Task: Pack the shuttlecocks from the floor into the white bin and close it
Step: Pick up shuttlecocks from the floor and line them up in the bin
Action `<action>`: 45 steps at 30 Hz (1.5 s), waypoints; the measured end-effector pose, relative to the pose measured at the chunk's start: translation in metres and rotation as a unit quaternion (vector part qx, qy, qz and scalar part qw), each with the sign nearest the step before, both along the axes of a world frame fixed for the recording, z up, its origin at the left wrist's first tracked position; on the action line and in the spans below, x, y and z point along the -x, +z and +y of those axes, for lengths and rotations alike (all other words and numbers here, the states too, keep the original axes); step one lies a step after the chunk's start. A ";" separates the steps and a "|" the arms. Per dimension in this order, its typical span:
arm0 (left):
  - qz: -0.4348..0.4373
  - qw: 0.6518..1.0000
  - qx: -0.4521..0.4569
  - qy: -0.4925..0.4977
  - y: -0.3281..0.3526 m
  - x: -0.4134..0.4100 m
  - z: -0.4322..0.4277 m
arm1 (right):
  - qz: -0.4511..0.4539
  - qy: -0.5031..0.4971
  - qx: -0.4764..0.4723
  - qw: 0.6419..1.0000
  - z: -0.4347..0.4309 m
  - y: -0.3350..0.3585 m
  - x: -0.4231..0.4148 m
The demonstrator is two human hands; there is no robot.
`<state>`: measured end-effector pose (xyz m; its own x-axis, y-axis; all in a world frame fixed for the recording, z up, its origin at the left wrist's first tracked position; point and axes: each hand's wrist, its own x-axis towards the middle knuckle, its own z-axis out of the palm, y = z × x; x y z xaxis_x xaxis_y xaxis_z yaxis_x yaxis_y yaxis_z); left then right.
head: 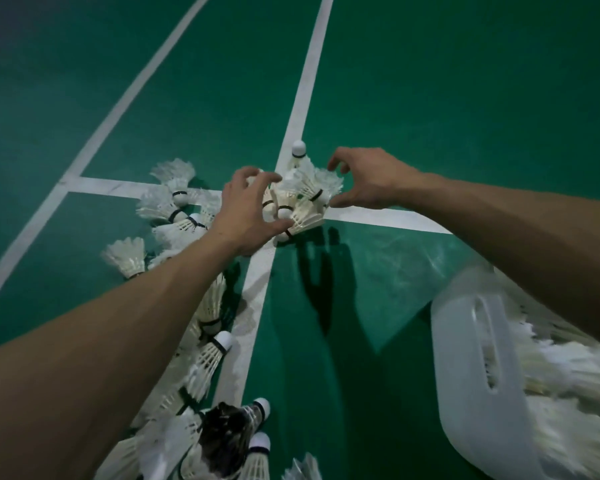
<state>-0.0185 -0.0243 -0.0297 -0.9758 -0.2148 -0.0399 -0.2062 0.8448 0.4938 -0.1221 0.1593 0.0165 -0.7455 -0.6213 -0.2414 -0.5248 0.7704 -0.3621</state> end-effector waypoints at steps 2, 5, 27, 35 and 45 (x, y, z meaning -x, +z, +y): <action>0.007 1.000 -0.004 -0.007 -0.003 0.011 0.005 | -0.005 -0.002 0.016 1.000 -0.004 -0.006 0.011; -0.047 0.999 0.008 -0.012 -0.011 0.020 0.008 | -0.004 0.002 0.047 0.999 -0.010 -0.012 0.024; -0.149 0.957 -0.002 -0.250 -0.019 0.023 0.019 | -0.009 0.011 -0.054 0.998 -0.007 -0.009 0.021; -0.149 0.947 0.007 -0.284 -0.015 0.030 0.048 | 0.001 -0.028 -0.105 0.994 0.019 -0.002 0.015; -0.138 0.968 -0.061 -0.199 -0.005 0.004 0.044 | -0.026 -0.024 -0.035 0.999 0.034 0.012 0.003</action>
